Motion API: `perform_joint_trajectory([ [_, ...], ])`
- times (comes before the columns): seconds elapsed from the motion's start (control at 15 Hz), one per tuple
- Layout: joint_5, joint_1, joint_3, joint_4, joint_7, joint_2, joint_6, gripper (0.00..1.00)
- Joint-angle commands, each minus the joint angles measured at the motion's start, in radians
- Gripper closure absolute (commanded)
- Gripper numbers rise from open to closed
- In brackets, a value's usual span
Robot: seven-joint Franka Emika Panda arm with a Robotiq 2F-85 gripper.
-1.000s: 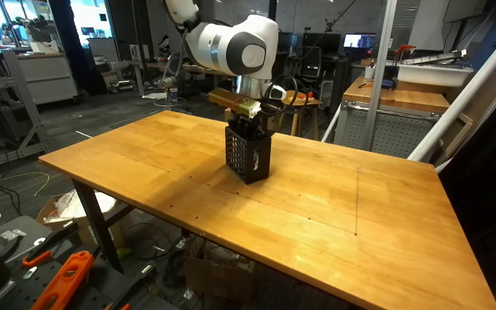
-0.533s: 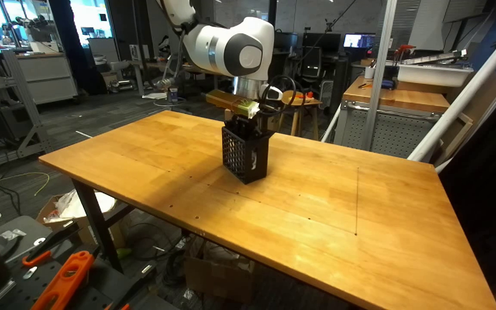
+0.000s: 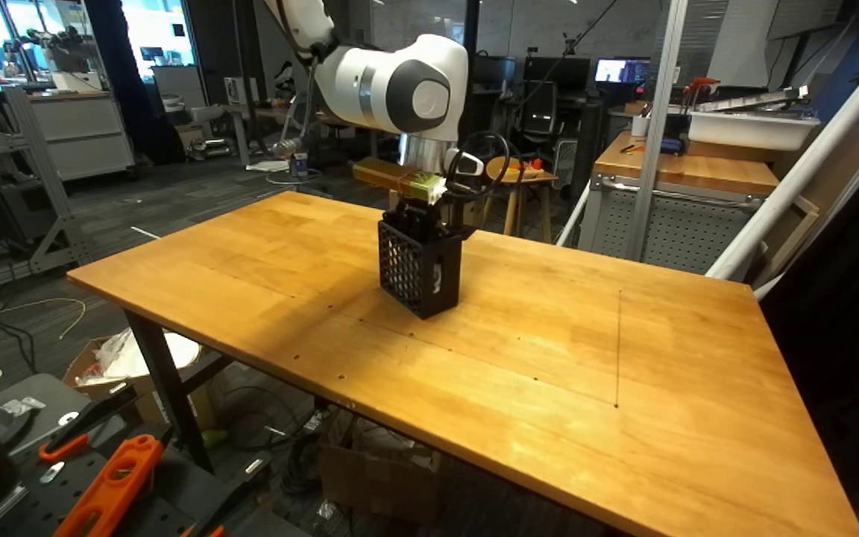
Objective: Pick up the cloth and put it in the box
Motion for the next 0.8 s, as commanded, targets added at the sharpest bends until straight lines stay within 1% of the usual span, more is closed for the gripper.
perform_joint_trajectory([
  [0.0,-0.008,0.010,0.005,0.011,-0.002,0.077,-0.023,0.89],
  [0.27,0.000,0.009,0.008,0.010,-0.001,0.081,-0.023,0.89],
  [0.53,-0.024,0.013,-0.009,0.001,0.014,0.038,-0.016,0.89],
  [0.73,-0.050,0.019,-0.020,-0.007,0.025,0.003,-0.032,0.89],
])
